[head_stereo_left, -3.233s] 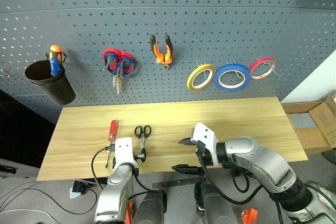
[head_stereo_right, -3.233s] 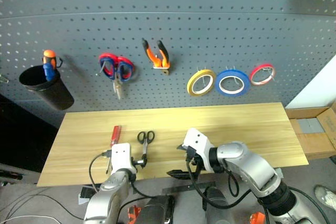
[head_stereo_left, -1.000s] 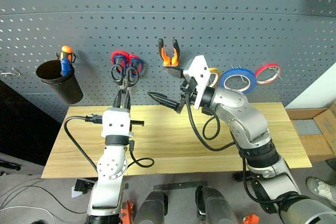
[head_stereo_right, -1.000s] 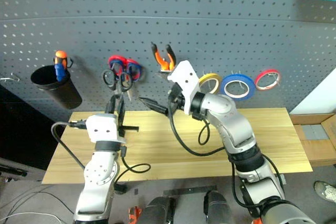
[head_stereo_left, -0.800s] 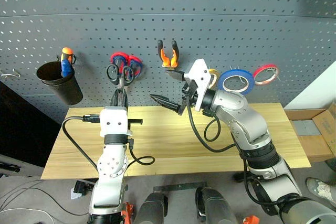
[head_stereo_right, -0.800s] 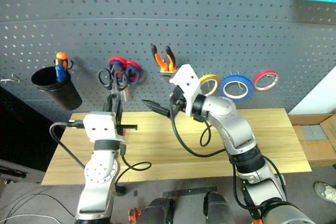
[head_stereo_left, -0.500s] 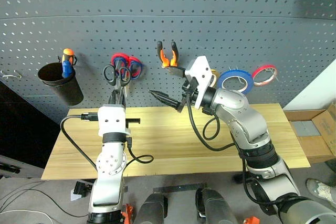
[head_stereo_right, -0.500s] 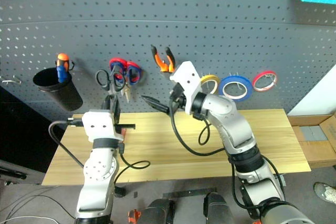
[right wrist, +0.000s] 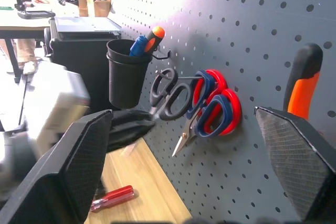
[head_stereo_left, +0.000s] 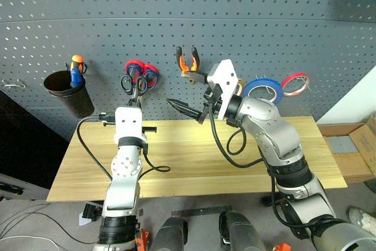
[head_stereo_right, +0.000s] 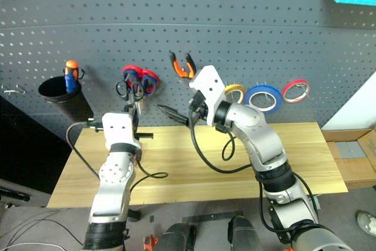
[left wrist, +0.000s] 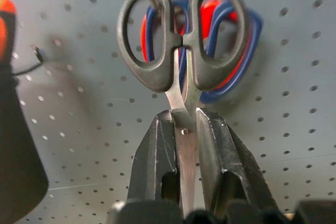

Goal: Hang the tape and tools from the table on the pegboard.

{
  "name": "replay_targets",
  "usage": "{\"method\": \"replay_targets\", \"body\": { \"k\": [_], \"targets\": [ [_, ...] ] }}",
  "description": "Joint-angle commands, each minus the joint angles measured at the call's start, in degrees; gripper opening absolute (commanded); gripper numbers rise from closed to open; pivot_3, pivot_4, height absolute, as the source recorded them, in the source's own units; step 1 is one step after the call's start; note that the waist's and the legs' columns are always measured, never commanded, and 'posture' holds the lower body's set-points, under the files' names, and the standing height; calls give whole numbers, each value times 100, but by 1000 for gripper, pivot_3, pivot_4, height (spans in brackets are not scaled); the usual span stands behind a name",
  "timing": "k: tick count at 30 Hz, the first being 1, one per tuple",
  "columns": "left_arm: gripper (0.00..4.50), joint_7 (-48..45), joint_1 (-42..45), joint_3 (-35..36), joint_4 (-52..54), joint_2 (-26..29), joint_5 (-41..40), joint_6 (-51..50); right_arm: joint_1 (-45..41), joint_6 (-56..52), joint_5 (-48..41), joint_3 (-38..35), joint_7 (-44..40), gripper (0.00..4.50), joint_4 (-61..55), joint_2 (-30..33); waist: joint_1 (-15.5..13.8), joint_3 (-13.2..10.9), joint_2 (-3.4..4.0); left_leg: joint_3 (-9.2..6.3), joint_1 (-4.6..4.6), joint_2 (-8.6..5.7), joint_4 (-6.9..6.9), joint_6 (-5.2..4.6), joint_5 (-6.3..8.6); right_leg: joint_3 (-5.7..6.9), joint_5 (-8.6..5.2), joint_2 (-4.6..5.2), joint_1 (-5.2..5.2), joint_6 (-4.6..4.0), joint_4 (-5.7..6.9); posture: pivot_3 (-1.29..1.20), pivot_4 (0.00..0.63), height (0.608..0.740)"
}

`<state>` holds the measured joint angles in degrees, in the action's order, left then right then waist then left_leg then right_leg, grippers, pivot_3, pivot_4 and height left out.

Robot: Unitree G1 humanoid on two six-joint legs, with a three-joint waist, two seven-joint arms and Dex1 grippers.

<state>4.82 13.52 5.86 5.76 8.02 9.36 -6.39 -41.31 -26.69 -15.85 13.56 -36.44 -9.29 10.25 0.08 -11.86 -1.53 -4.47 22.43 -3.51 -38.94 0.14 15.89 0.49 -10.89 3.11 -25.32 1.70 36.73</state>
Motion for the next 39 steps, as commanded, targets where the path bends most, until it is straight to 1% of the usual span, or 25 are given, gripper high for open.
{"method": "replay_targets", "body": {
  "k": [1, 5, 7, 9, 13, 15, 16, 19, 21, 23, 24, 25, 28, 33, 37, 39],
  "targets": [
    [185, 70, 520, 177, -495, 126, -114, 138, -148, 105, -86, -80, -23, 4500, -304, -54, 0, 0, -1, -1, -1, 1, 0, 1, -1, 1, 0, 0, 0, 0, 3, 1, 149, 740],
    [185, -98, 878, 342, -970, 147, -480, -181, -130, 85, -56, -53, -33, 4500, -324, -37, 8, 1, -1, 6, -6, 0, -1, 4, -2, -4, 0, 1, -1, 0, 8, -1, 151, 740],
    [185, -184, 931, 331, -1064, 206, -537, -143, -122, 82, -53, -52, -33, 4500, -335, -33, 21, 2, 0, 8, -7, 1, -1, 6, -4, -5, 0, 3, -1, 0, 7, -1, 151, 740],
    [947, -207, 974, 363, -1157, 258, -585, -192, -112, 85, -45, -51, -30, 4500, -335, -29, 33, 2, 0, 9, -9, 3, 0, 6, -3, -7, 0, 3, -1, 0, 8, -2, 151, 740],
    [2280, -127, 903, 477, -1150, 283, -650, -295, -86, 91, -38, -47, -36, 4500, -349, -8, 29, 1, 0, 8, -12, 4, 0, 4, -2, -6, 0, 3, -1, -1, 10, -2, 155, 740],
    [3014, -165, 757, 493, -1053, 308, -663, -508, -75, 61, -51, -43, -55, 4500, -378, 16, 27, 2, 0, 9, -12, 2, 0, 3, -2, -7, 0, 3, -1, -1, 9, -7, 163, 740],
    [3389, -342, 599, 507, -946, 314, -809, -778, -56, 25, -68, -46, -67, 4500, -415, 34, 32, 1, 0, 10, -12, 2, 0, 3, -2, -8, 0, 4, 0, -1, 9, -9, 168, 740],
    [3389, -839, 71, 542, -722, 443, -1137, -1444, 64, -150, -121, -27, -89, 4500, -575, 101, 59, 0, 2, 11, -12, 4, 1, 1, 0, -10, -1, 5, -2, -2, 8, -18, 195, 740],
    [3389, -1160, -224, 561, -712, 597, -1334, -1893, 235, -336, -151, 108, -186, 4500, -719, 210, 95, -2, 3, 8, -13, 7, 3, -1, 1, -8, -3, 7, -3, -5, 8, -25, 205, 740],
    [3389, -1109, -344, 551, -1041, 801, -1197, -2288, 423, -523, -139, 323, -286, 4500, -801, 342, 108, -3, 4, 2, -13, 9, 3, -2, 2, -3, -6, 6, 0, -8, 8, -31, 206, 740],
    [3389, -980, -353, 509, -1300, 927, -1008, -2222, 514, -593, -133, 420, -328, 4500, -814, 395, 108, -3, 4, 1, -13, 8, 3, -2, 2, -2, -6, 7, 0, -8, 9, -33, 207, 740],
    [3389, -896, -320, 516, -1515, 1000, -938, -2165, 590, -649, -120, 514, -377, 4500, -828, 450, 116, -3, 4, -1, -19, 8, 3, -2, 1, 1, -6, 6, 5, -8, 11, -32, 209, 740],
    [3389, -963, -116, 560, -1808, 1065, -1070, -2220, 711, -721, -45, 709, -405, 4500, -855, 532, 123, -4, 5, 2, -39, 6, 3, -3, 1, -1, -8, 6, 20, -8, 12, -34, 209, 740],
    [3389, -1075, 303, 615, -2571, 1295, -1064, -2038, 859, -993, -47, 795, -263, 4500, -809, 518, 128, -4, 3, 1, -41, 7, 3, -2, 2, 1, -8, 9, 23, -7, 11, -37, 212, 740],
    [3389, -1329, 622, 552, -3375, 1444, -1109, -1977, 1111, -1094, 411, 1357, -369, 4500, -669, 917, 144, -4, 3, 5, -41, 7, 8, -1, 3, -2, -8, 12, 18, -7, 8, -39, 212, 740],
    [3389, -1292, 711, 533, -3626, 1469, -1075, -2031, 1201, -1050, 515, 1459, -387, 4500, -662, 1008, 151, -5, 3, 6, -41, 6, 9, -1, 3, -3, -9, 13, 18, -7, 6, -50, 208, 740]
  ]
}}
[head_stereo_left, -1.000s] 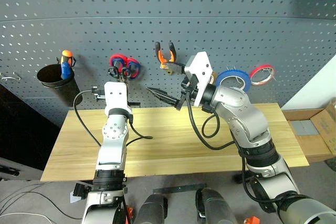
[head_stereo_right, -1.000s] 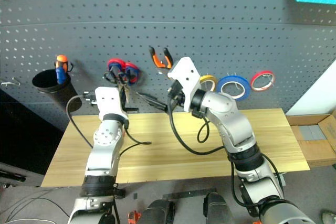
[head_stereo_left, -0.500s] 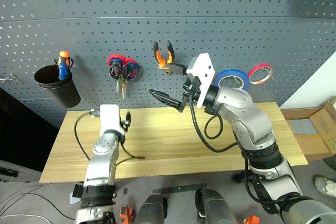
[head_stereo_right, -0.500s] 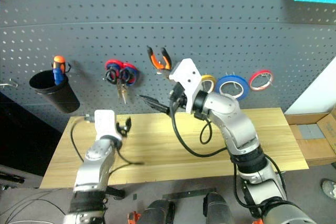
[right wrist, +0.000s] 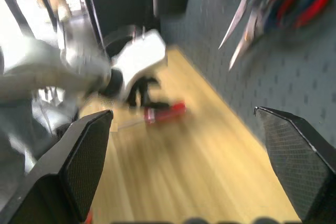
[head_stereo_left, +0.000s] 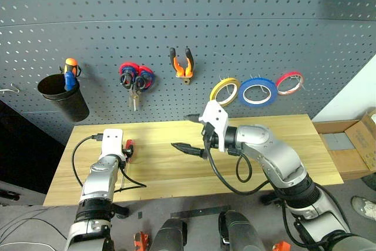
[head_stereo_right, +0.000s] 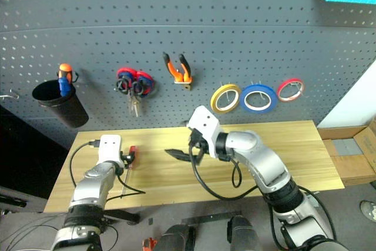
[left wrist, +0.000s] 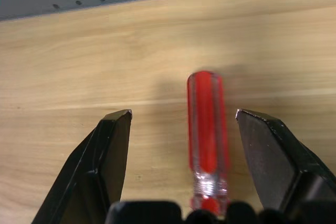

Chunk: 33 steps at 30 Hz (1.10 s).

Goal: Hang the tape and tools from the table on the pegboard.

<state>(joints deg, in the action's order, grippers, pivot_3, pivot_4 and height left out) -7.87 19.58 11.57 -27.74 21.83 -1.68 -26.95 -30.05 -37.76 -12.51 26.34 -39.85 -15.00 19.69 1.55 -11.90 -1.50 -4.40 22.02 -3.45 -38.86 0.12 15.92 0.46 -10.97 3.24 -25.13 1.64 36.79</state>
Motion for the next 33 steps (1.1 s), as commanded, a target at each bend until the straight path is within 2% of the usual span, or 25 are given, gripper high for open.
{"method": "replay_targets", "body": {
  "k": [1, 9, 13, 16, 22, 25, 28, 29, 33],
  "targets": [
    [3389, 10, 131, -41, -375, 98, 51, -20, 102, 64, 187, 171, -44, 4500, -117, 70, 10, -1, -2, 1, 1, 0, 0, 0, 0, 0, 0, 0, -2, 0, 0, -53, 206, 740],
    [3389, -332, 182, -240, -828, 78, 31, -364, 90, -37, 206, 26, -15, 4500, -194, -14, 15, 0, -1, -2, -10, 1, 0, 0, 0, 2, -1, 3, 10, 2, 1, -60, 203, 740],
    [3389, -300, 238, -286, -889, 105, 67, -906, 80, -52, 218, 31, -25, 4500, -204, -23, 19, 1, 1, -3, -22, 0, 0, 0, 0, 4, -4, 4, 22, 7, 1, -58, 204, 740],
    [2816, -346, 132, -218, -622, 132, -50, -1268, 73, -51, 232, 49, -36, 4500, -170, -27, 28, 2, 2, -2, -27, 0, 1, 0, 0, 2, -18, 4, 25, 30, 2, -58, 204, 740],
    [772, -411, -242, -171, 427, 96, -258, -2018, -48, 75, 279, 44, -56, 4500, 25, -98, 43, 3, 5, -3, -28, 1, 4, 1, 0, -2, -20, 7, 22, 34, 4, -30, 198, 740],
    [744, -450, -441, -142, 1255, 89, -375, -2344, -152, 211, 282, 10, -114, 4500, 111, -100, 37, 2, 5, -3, -27, 1, 5, 1, 0, -2, -21, 7, 21, 34, 3, -23, 184, 740],
    [744, -262, -735, -16, 2671, 114, -363, -2501, -396, 335, -265, -299, -496, 4500, -139, -305, 24, -1, -2, -5, -14, 1, 5, 2, 1, 0, -20, 7, 11, 34, -1, -12, 175, 740],
    [744, -224, -811, -11, 3020, 139, -335, -2514, -453, 346, -367, -363, -579, 4500, -178, -350, 17, -2, -3, -5, -4, 1, 5, 3, 1, -1, -5, 8, 2, 8, 0, -8, 172, 740],
    [744, -93, -904, 121, 4555, 289, -201, -2003, -714, 321, -672, -512, -846, 4500, -221, -464, -12, 1, -6, -15, 3, 2, 7, 9, 3, 4, -5, 7, -3, 7, -2, 23, 159, 740]
  ]
}}
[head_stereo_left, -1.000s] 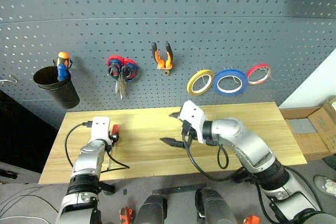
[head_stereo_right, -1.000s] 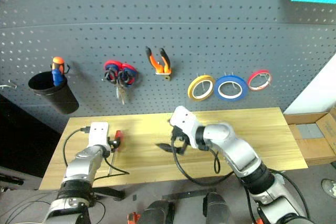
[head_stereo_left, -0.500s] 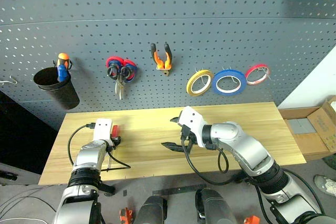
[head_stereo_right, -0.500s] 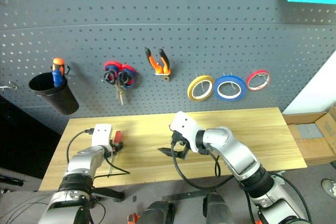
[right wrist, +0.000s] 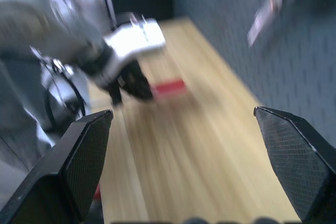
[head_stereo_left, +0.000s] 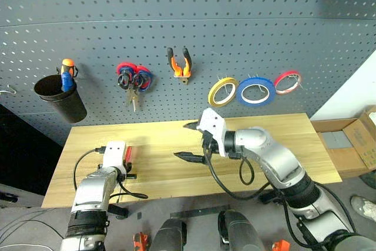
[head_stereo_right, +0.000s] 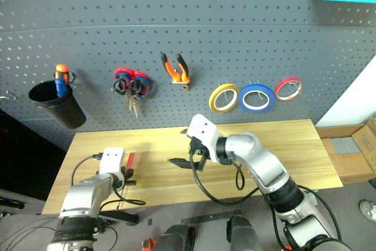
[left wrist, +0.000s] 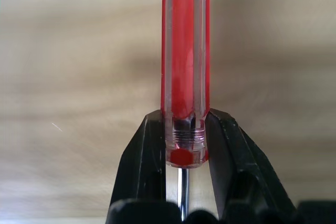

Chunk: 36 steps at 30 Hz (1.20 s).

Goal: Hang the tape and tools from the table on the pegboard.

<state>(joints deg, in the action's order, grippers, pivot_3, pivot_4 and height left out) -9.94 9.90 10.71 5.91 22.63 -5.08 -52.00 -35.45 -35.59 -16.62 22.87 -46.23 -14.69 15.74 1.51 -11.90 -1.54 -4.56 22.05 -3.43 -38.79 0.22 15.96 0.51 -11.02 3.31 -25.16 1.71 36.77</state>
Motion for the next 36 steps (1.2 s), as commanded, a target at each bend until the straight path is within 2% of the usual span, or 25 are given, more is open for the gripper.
{"method": "replay_targets", "body": {
  "k": [1, 4, 7, 9, 12, 21, 28, 36],
  "targets": [
    [744, 179, 176, 305, 1537, 215, 145, 741, -242, 140, -311, -168, -300, 4500, -238, -74, -15, 1, -2, -1, 0, 0, 0, 1, 1, 2, 0, 0, 0, 0, -1, 33, 156, 740],
    [744, 397, 571, 662, 2029, 126, 73, 1413, -358, 254, -566, -213, -638, 4500, -281, -107, -93, 2, -4, 0, 3, -3, 0, 3, 1, 1, 0, 0, 1, -1, -8, 61, 148, 740],
    [744, 636, 864, 971, 2089, 28, 85, 2172, -492, 425, -647, -260, -802, 4500, -244, -171, -148, 3, -3, 1, 3, -2, 0, 5, 1, 2, 0, -4, 1, -1, -10, 76, 145, 740],
    [744, 762, 1006, 1330, 1984, -32, -11, 2811, -847, 532, -729, -529, -498, 4500, 46, -561, -139, 4, -2, 6, 1, -2, 1, 10, 2, -5, 0, -6, -3, -1, -7, 80, 138, 740],
    [744, 878, 1233, 1579, 1727, 197, 86, 3064, -1471, 969, -294, -903, 432, 4500, 763, -1150, -137, 4, -2, 7, -1, 3, 5, 40, -10, -10, 0, -14, -14, -3, 4, 82, 136, 740],
    [744, 901, 2387, 1830, 769, 614, -176, 3768, -1985, 1782, 380, -1109, 1279, 4500, 1754, -1524, -290, 33, -51, 0, 11, -12, 4, 50, -17, 4, -2, -19, -12, -7, -4, 67, 127, 740],
    [744, 1023, 2745, 1716, -510, 791, -17, 4633, -1904, 1907, 537, -961, 1215, 4500, 1823, -1518, -256, 34, -50, 2, 6, 0, 8, 52, -18, 1, -3, -20, -19, -9, 4, 56, 117, 740],
    [744, 1179, 2784, 1649, -1396, 625, -102, 5281, -1815, 1823, 576, -963, 1157, 4500, 1691, -1440, -231, 39, -56, 5, 8, 0, 7, 52, -18, 0, -2, -18, -20, -9, 4, 34, 113, 740]
  ]
}}
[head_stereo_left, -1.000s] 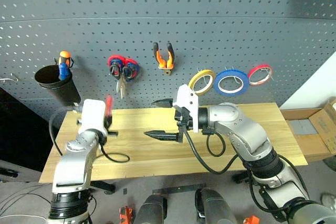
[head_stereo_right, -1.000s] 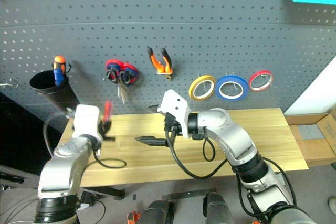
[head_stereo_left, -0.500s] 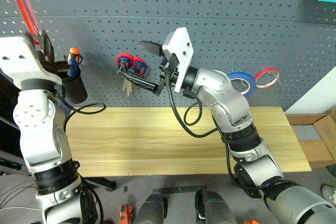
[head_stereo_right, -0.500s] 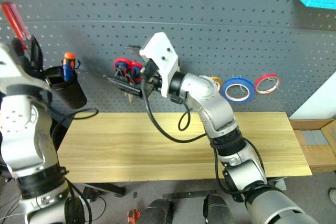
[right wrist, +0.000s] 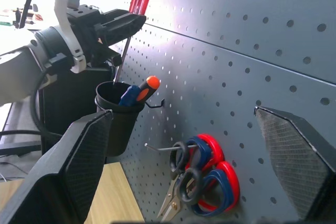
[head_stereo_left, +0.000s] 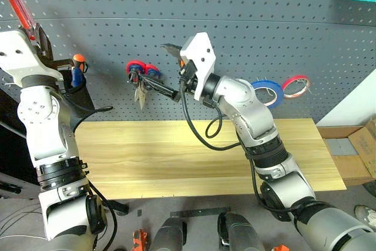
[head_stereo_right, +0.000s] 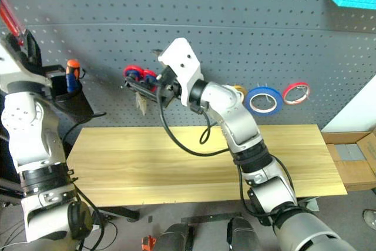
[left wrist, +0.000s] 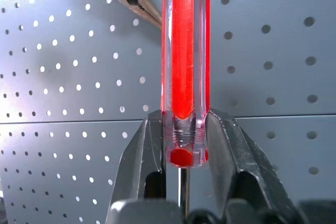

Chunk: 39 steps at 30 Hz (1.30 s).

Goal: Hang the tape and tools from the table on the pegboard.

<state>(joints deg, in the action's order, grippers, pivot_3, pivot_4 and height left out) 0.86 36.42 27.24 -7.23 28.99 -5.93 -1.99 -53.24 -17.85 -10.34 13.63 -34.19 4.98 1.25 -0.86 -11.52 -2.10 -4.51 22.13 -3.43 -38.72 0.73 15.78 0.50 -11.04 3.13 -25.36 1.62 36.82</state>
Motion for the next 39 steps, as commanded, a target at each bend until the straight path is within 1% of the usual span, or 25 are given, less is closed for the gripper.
{"method": "replay_targets", "body": {
  "k": [1, 3, 4, 10, 11, 12, 13, 15, 16, 17, 18, 20, 22, 23, 25, 27, 30, 34, 38, 39],
  "targets": [
    [744, 14, 93, -32, -155, -19, -49, 437, -25, 42, -44, -35, -57, 4500, -288, 19, 16, 1, -2, -1, 0, 0, 0, 0, 0, 1, 0, 0, 0, 0, 0, 31, 112, 740],
    [1492, -86, -41, -96, -146, -3, -56, 425, -15, 27, -31, -30, -69, 4500, -310, 28, 27, 4, -6, 0, 0, 0, -1, 0, 0, 1, 0, 0, 1, 0, 2, 26, 112, 740],
    [1770, -25, -87, -97, -111, -13, -26, 378, -14, 19, -29, -35, -75, 4500, -316, 33, 36, 6, -8, 0, 0, 0, -1, 0, 0, 1, 0, 0, 1, 0, 2, 25, 112, 740],
    [3905, 50, -296, 30, 261, -12, -153, 321, 5, -33, -46, -26, -142, 4500, -377, 86, 88, 7, -10, 0, 0, 2, -1, 0, 0, 0, 0, 1, 0, 0, 3, 28, 121, 740],
    [4241, -204, -454, -68, 523, 62, -261, 70, 90, -111, -142, -4, -286, 4500, -509, 160, 97, 8, -11, 1, 0, 2, -1, -1, 0, 0, 0, 1, 0, 0, 3, 29, 123, 740],
    [4477, -395, -579, -142, 729, 114, -340, -130, 161, -175, -212, 14, -391, 4500, -622, 215, 99, 8, -10, 2, 0, 2, -1, -1, 1, -2, 0, 1, 0, 0, 3, 27, 124, 740],
    [4477, -683, -781, -204, 1072, 129, -612, -399, 267, -318, -356, 28, -571, 4500, -820, 301, 101, 8, -10, 3, 0, 2, -1, -1, 1, -3, 0, 2, 0, 0, 3, 27, 124, 740],
    [4477, -1472, -1447, -185, 1971, 142, -1574, -848, 563, -742, -769, -15, -906, 4500, -1364, 537, 103, 8, -10, 0, 1, 3, -1, -2, 2, -2, 0, 3, 0, 0, 0, 34, 141, 740],
    [4477, -1934, -1974, -110, 2404, 221, -2152, -1225, 827, -962, -972, -59, -1066, 4500, -1653, 739, 104, 7, -9, 2, 1, 3, -1, -4, 3, -3, 0, 6, 1, -1, -1, 43, 151, 740],
    [4477, -2215, -2328, -42, 2673, 292, -2526, -1501, 1003, -1113, -1100, -90, -1149, 4500, -1841, 879, 116, 7, -9, 2, 5, 5, -1, -6, 4, -2, 0, 5, 0, -1, -7, 43, 151, 740],
    [4477, -2427, -2601, 20, 2856, 363, -2729, -1611, 1159, -1248, -1180, -105, -1177, 4500, -1998, 997, 119, 6, -8, 1, 6, 11, -1, -11, 7, -5, 0, 6, 2, -1, -9, 46, 159, 740],
    [4477, -2369, -2880, 231, 3009, 364, -3077, -1911, 1464, -1515, -1366, -163, -1200, 4500, -2254, 1226, 107, 1, -1, -2, 5, 12, -1, -33, 21, -5, -9, 6, 2, -15, -5, 53, 165, 740],
    [4477, -2450, -3213, 475, 3081, 291, -3682, -2254, 1799, -1819, -1551, -273, -1201, 4500, -2466, 1483, 97, -1, 3, -11, -3, 15, -2, -34, 21, 0, -14, 6, 9, -23, 4, 50, 167, 740],
    [4477, -2682, -3556, 420, 3092, 325, -3714, -2346, 2042, -1964, -1650, -368, -1210, 4500, -2535, 1628, 97, -2, 6, -12, -12, 19, -2, -34, 20, 3, -18, 4, 18, -28, 4, 45, 168, 740],
    [4477, -3136, -4185, 104, 3068, 405, -3446, -2325, 2479, -1993, -1446, -442, -1046, 4500, -2405, 1911, 100, -2, 12, -7, -36, 20, -1, -35, 21, 5, -27, 4, 40, -34, 4, 32, 176, 740],
    [4477, -3045, -4437, -296, 3066, 431, -3039, -2359, 2738, -1911, -1318, -583, -802, 4500, -2100, 1989, 99, -9, 22, 9, -55, 14, 0, -45, 27, 4, -63, 4, 65, -19, 2, 29, 178, 740],
    [4477, -2823, -4458, -625, 2563, 188, -2548, -2146, 3056, -1386, -875, -890, -115, 4500, -1230, 1874, 67, -10, 21, 2, -62, 11, -7, -48, 26, 7, -65, 5, 83, -14, -3, 17, 176, 740],
    [4477, -2607, -4335, -632, 1932, -31, -2160, -1836, 3357, -801, -527, -1241, 445, 4500, -541, 1798, 81, -12, 24, 5, -93, 13, -1, -48, 28, 5, -69, 6, 112, -10, -7, 9, 178, 740],
    [4477, -2754, -4397, -577, 1300, -116, -2019, -1533, 3817, -459, -411, -1627, 658, 4500, -99, 1936, 101, -15, 30, 6, -96, 16, 8, -49, 30, 3, -73, 6, 109, -7, -7, -28, 189, 740],
    [4477, -2743, -4450, -639, 1166, -73, -1827, -1395, 3998, -467, -431, -1701, 595, 4500, -131, 2031, 100, -17, 32, 8, -98, 17, 13, -49, 31, 2, -74, 7, 110, -7, -9, -38, 195, 740]
  ]
}}
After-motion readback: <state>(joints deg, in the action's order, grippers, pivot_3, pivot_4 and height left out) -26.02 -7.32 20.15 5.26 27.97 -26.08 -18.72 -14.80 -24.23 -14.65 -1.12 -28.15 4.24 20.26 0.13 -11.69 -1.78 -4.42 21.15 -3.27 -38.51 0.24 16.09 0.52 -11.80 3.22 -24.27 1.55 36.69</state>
